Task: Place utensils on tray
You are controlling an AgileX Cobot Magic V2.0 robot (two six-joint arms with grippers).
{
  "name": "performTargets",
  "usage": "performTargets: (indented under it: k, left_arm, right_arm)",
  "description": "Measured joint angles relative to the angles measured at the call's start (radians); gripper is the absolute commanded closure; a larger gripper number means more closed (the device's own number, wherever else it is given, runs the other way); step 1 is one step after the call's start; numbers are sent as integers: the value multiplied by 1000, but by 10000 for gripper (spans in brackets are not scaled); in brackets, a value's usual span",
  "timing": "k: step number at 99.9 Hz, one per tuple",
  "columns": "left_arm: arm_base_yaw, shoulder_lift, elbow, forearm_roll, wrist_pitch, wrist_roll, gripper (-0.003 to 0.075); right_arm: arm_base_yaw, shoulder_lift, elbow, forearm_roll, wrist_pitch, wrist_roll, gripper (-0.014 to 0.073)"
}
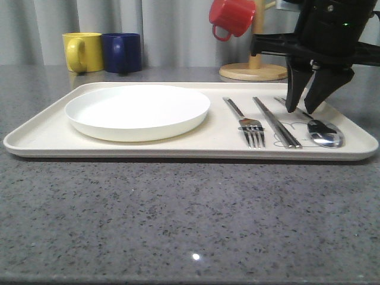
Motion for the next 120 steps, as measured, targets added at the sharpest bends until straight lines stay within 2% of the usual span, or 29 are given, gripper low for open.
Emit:
performTargets:
  k: [29,61,81,110,120]
  left_arm:
    - [0,0,0,0,0,0,738]
    - [0,0,0,0,0,0,738]
    - [0,0,0,0,0,0,738]
    - [0,0,0,0,0,0,738]
    - [0,0,0,0,0,0,738]
  right_arm:
    - [-5,-80,0,-50,-27,0,332]
    - [-130,-356,37,-67,-30,-113,336]
    - [-238,-583,221,-82,-85,-130,336]
    - [-247,-986,587,-114,-236,-131,341]
    - [-247,-1120,701,-116,-278,-131,411]
